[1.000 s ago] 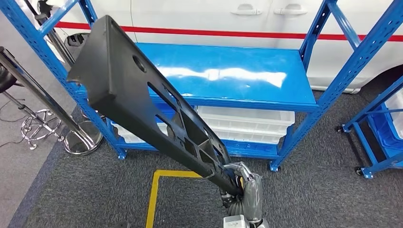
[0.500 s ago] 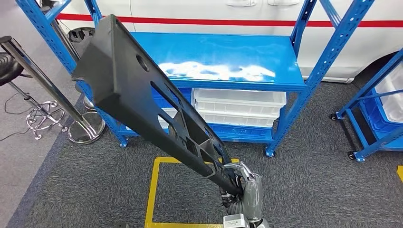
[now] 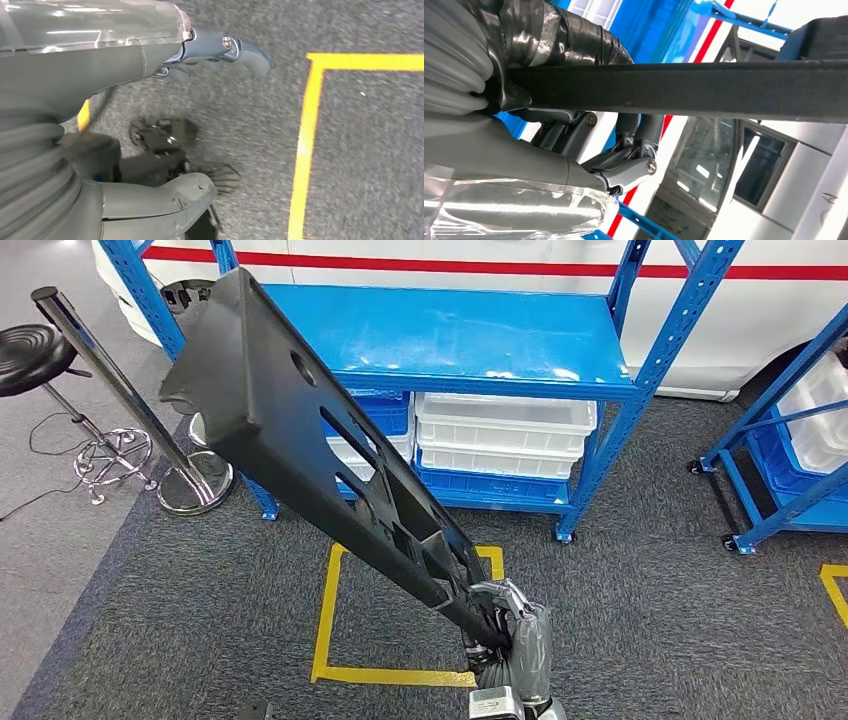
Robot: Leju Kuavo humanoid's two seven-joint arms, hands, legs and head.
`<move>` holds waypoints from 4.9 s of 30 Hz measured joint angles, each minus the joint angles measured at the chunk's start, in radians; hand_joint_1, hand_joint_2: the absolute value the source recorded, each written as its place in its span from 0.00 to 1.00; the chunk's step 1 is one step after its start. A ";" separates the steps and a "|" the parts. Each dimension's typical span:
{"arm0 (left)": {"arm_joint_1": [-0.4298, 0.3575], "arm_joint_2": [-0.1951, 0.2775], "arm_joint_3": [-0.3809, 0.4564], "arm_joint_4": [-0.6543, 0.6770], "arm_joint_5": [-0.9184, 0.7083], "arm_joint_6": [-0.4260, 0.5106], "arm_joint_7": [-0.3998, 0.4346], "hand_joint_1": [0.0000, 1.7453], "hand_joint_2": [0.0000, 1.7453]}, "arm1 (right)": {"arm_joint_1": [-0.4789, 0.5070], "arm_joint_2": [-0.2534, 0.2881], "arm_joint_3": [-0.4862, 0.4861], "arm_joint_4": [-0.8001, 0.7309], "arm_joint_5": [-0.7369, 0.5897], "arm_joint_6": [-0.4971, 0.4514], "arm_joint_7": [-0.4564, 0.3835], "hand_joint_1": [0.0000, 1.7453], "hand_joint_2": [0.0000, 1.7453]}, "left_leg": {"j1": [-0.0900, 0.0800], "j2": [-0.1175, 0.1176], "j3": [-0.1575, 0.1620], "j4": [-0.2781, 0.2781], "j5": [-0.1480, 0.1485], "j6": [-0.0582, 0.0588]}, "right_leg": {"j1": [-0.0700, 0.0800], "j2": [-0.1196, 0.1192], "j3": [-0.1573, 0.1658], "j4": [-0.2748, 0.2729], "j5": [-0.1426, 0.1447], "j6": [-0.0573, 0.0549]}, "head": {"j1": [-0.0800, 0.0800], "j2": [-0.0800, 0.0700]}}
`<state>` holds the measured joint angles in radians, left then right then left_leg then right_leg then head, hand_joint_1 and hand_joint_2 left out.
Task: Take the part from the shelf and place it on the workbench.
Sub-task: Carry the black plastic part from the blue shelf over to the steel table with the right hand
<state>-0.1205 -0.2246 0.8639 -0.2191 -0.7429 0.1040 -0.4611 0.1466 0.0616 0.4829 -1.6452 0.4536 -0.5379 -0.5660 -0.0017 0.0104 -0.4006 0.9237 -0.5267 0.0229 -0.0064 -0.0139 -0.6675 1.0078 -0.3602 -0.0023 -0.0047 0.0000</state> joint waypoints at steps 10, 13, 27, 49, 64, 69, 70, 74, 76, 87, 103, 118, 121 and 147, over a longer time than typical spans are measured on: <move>0.010 -0.003 0.001 0.001 -0.010 -0.009 0.004 0.00 1.00 | 0.002 -0.002 -0.002 0.007 0.001 0.000 0.005 1.00 1.00 | -0.002 0.012 -0.207 0.075 0.112 0.008 | -0.004 0.009 0.122 0.137 -0.140 0.005 | 0.000 0.000; 0.009 -0.007 0.002 0.001 -0.011 -0.009 0.004 0.00 1.00 | 0.003 -0.002 -0.003 0.007 0.003 0.000 0.008 1.00 1.00 | -0.002 0.011 -0.226 0.085 0.139 -0.009 | 0.003 0.010 0.203 0.000 -0.193 -0.007 | 0.000 0.000; 0.007 -0.007 0.001 0.001 -0.035 -0.014 0.013 0.00 1.00 | 0.027 0.012 -0.030 0.001 0.030 0.000 0.011 1.00 1.00 | 0.003 -0.002 -0.029 0.057 -0.007 -0.022 | 0.000 0.003 0.022 0.015 -0.035 -0.019 | -0.001 0.000; 0.010 -0.006 0.001 0.002 -0.041 -0.011 0.006 0.00 1.00 | 0.062 0.018 -0.052 -0.021 -0.012 0.000 -0.002 1.00 1.00 | 0.013 0.000 -0.267 0.236 -0.025 -0.053 | -0.009 0.007 0.123 0.002 -0.131 -0.032 | -0.002 0.000; 0.020 0.003 0.027 0.002 -0.007 -0.011 -0.035 0.00 1.00 | 0.055 0.018 -0.039 0.018 -0.359 0.009 -0.009 1.00 1.00 | 0.003 0.003 -0.075 0.009 0.047 0.022 | -0.006 0.008 -0.010 0.136 -0.176 0.016 | -0.001 0.000; 0.028 0.004 0.035 0.002 -0.003 -0.006 -0.041 0.00 1.00 | 0.055 0.018 -0.042 0.034 -0.368 0.013 -0.023 1.00 1.00 | 0.003 0.003 -0.149 0.038 0.085 0.015 | -0.008 0.009 0.038 0.220 -0.182 0.020 | -0.001 0.000; 0.029 0.005 0.036 0.002 -0.002 -0.005 -0.043 0.00 1.00 | 0.054 0.018 -0.042 0.035 -0.369 0.013 -0.026 1.00 1.00 | 0.003 0.003 -0.162 0.048 0.089 0.011 | -0.008 0.009 0.089 0.151 -0.167 0.017 | -0.001 0.000; 0.030 0.009 0.044 0.002 0.001 0.001 -0.046 0.00 1.00 | 0.054 0.020 -0.043 0.034 -0.374 0.016 -0.036 1.00 1.00 | 0.003 0.001 -0.187 0.069 0.106 -0.012 | 0.002 0.011 0.185 -0.011 -0.177 0.000 | -0.001 0.000; 0.032 0.013 0.050 0.002 0.001 0.003 -0.047 0.00 1.00 | 0.054 0.022 -0.044 0.034 -0.375 0.016 -0.038 1.00 1.00 | 0.004 -0.001 -0.194 0.075 0.104 -0.025 | -0.001 0.008 0.175 -0.017 -0.164 -0.015 | -0.001 0.000; 0.032 0.025 0.060 0.002 0.006 0.004 -0.053 0.00 1.00 | 0.053 0.026 -0.044 0.033 -0.370 0.020 -0.058 1.00 1.00 | 0.013 -0.005 -0.062 0.087 0.005 -0.039 | -0.002 0.002 0.056 -0.005 -0.069 -0.018 | -0.002 0.000; 0.019 0.027 0.057 0.002 -0.040 -0.006 -0.036 0.00 1.00 | -0.006 0.016 0.018 -0.089 -0.214 0.060 -0.124 1.00 1.00 | 0.003 0.004 -0.171 0.061 0.090 0.002 | 0.001 0.009 0.180 0.010 -0.165 -0.001 | -0.001 0.000; 0.000 0.033 0.049 0.002 -0.069 0.002 -0.036 0.00 1.00 | -0.134 0.036 0.094 -0.095 -0.231 0.105 -0.062 1.00 1.00 | 0.017 -0.005 -0.066 0.057 0.018 -0.046 | -0.003 0.000 0.075 -0.018 -0.071 -0.011 | -0.002 0.000; 0.002 0.033 0.045 0.002 -0.071 0.004 -0.039 0.00 1.00 | -0.140 0.034 0.102 -0.096 -0.230 0.105 -0.062 1.00 1.00 | 0.014 -0.006 -0.057 0.021 0.015 -0.023 | -0.002 0.000 0.069 -0.015 -0.059 0.008 | -0.002 0.000; -0.002 0.029 0.024 0.002 -0.102 0.007 -0.034 0.00 1.00 | -0.141 0.001 0.145 -0.099 -0.192 0.063 -0.072 1.00 1.00 | 0.023 -0.004 -0.157 0.145 0.020 -0.051 | -0.007 0.010 0.098 -0.007 -0.099 -0.020 | -0.002 0.000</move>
<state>-0.1224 -0.1961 0.8881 -0.2171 -0.8451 0.1115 -0.4953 0.0060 0.0626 0.6283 -1.7447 0.2615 -0.4752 -0.6377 0.0210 0.0061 -0.5572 1.0690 -0.5066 -0.0281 -0.0136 -0.0038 -0.5693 1.0010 -0.4595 -0.0224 -0.0067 -0.0001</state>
